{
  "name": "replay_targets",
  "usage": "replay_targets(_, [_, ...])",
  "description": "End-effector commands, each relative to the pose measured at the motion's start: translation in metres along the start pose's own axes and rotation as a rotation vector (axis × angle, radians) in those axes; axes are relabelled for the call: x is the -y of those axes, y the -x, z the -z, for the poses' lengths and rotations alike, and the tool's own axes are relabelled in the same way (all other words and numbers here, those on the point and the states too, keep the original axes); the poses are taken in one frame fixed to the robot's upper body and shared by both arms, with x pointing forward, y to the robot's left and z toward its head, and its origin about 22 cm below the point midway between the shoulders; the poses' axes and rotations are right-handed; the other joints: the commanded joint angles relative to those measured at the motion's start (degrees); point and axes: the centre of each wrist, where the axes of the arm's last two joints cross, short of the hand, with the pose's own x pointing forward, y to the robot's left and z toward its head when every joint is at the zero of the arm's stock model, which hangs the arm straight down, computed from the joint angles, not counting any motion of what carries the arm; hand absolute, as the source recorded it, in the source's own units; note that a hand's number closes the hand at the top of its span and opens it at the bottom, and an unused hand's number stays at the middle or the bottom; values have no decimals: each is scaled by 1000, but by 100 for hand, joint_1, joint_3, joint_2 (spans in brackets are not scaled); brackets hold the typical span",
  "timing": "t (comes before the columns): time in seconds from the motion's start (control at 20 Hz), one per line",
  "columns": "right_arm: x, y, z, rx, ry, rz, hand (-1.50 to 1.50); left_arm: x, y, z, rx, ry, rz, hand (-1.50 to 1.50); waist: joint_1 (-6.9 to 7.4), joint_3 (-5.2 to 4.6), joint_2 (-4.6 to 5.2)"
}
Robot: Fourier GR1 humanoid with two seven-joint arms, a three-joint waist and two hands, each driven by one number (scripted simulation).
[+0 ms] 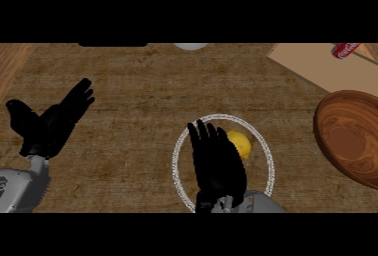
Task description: Pick the cupcake from the placemat and place it in the bowl
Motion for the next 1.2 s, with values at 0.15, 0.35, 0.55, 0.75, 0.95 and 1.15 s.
replay_targets(0.15, [-6, 5, 9, -171, -37, -53, -150, -7, 2, 7, 3, -8, 12, 0, -29, 0, 11])
replay_targets(0.35, [-10, 6, 21, -181, -51, -22, -150, 13, 10, 5, 7, -10, -3, 0, 8, 1, 12])
replay_targets(0.55, [-23, 12, 17, -179, -95, -40, -150, 12, -2, 0, -8, -3, -8, 0, 11, 3, 4])
replay_targets(0.75, [-18, 11, 32, -206, -100, -55, -150, -15, 4, -8, 23, 11, 17, 0, 28, 1, 8])
replay_targets(0.95, [-39, 16, 45, -213, -98, -42, -150, -1, -7, 5, 1, 3, -14, 0, 17, 3, 11])
replay_targets(1.15, [-34, 23, 47, -251, -102, -32, -150, -7, 19, -2, 10, -6, 17, 0, 4, 2, 9])
